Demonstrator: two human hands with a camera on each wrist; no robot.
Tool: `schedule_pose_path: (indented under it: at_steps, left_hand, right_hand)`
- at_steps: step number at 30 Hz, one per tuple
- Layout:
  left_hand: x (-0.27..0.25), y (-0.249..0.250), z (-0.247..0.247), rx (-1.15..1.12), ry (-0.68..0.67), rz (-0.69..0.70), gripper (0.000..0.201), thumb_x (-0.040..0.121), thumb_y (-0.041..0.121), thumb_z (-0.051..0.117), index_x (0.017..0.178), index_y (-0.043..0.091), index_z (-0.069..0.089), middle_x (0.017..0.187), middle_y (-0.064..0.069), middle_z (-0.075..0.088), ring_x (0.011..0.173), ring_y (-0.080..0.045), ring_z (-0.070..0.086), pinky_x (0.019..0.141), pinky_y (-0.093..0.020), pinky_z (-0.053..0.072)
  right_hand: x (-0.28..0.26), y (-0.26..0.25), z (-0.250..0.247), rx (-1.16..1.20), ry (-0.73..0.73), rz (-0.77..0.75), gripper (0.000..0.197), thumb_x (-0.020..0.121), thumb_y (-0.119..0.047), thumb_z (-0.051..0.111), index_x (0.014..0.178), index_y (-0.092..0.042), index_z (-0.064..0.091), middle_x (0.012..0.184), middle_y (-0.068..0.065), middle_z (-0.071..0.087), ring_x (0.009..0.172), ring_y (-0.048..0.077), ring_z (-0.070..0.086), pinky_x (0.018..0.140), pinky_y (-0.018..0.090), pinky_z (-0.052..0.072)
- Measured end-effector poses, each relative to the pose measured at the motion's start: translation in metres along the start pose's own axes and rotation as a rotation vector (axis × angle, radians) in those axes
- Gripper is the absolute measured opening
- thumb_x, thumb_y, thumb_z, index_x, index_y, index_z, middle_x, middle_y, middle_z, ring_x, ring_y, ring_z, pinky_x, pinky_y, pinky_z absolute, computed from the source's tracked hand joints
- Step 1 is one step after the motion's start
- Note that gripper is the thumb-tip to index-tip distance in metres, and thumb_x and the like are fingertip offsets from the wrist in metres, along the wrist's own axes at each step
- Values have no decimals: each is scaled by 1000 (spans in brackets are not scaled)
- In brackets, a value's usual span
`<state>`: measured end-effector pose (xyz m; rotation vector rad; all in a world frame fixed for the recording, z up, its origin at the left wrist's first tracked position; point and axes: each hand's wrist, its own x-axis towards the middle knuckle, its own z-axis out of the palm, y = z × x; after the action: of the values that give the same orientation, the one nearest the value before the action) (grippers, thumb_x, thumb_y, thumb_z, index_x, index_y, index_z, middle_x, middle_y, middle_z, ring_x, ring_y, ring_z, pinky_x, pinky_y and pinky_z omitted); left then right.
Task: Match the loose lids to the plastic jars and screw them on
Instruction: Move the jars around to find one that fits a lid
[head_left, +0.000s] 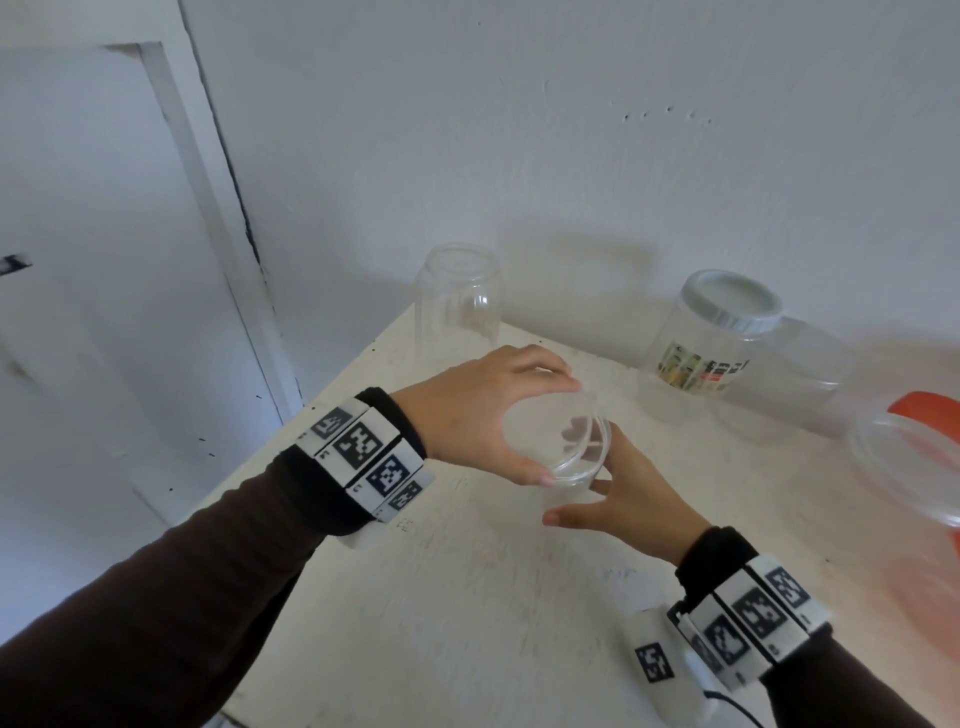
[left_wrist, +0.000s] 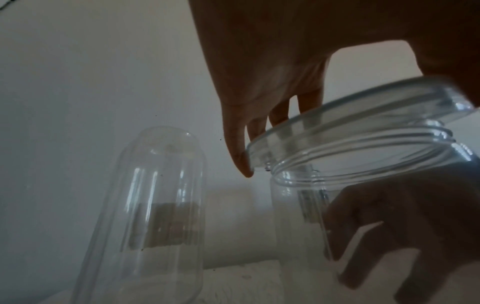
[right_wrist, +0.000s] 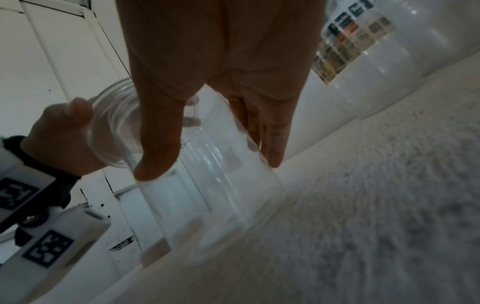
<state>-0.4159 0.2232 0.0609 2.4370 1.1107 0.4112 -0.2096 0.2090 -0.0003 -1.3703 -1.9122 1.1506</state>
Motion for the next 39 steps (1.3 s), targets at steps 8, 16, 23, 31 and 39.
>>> schedule_pose_path:
  at_steps: [8, 16, 23, 31, 39]
  left_hand:
    - [16, 18, -4, 129, -107, 9, 85, 66, 59, 66, 139, 25, 38, 142, 12, 31, 129, -8, 25, 104, -27, 28]
    - [20, 20, -2, 145, -115, 11, 78, 73, 47, 72, 139, 25, 36, 142, 12, 29, 128, -8, 24, 101, -26, 30]
    - [25, 19, 1, 158, -140, -9, 81, 71, 49, 73, 139, 24, 37, 139, 11, 32, 126, -9, 27, 103, -32, 33]
    - [5, 3, -1, -127, -46, -94, 116, 61, 41, 83, 148, 26, 7, 153, 12, 3, 139, -3, 6, 113, -26, 13]
    - [-22, -27, 37, -612, 46, -282, 116, 62, 19, 85, 145, 30, 5, 147, 12, 25, 134, -6, 27, 112, -27, 27]
  right_hand:
    - [0, 1, 0, -11, -17, -17, 98, 49, -46, 81, 131, -35, 28, 130, -13, 41, 119, 3, 43, 88, 15, 43]
    - [-1, 1, 0, -29, -20, -21, 103, 52, -43, 82, 137, -29, 26, 132, -12, 39, 119, 2, 43, 83, 12, 44]
    - [3, 7, 1, -28, -37, -27, 115, 44, -59, 81, 141, -28, 27, 134, -10, 42, 120, 7, 45, 97, 34, 47]
    - [-7, -12, -17, -60, -87, 1, 116, 51, -47, 79, 143, -28, 11, 141, -9, 26, 126, 8, 36, 102, 26, 37]
    - [-3, -85, -40, -464, -184, -188, 94, 60, -55, 72, 139, -31, 28, 136, -15, 30, 125, 2, 33, 105, 25, 32]
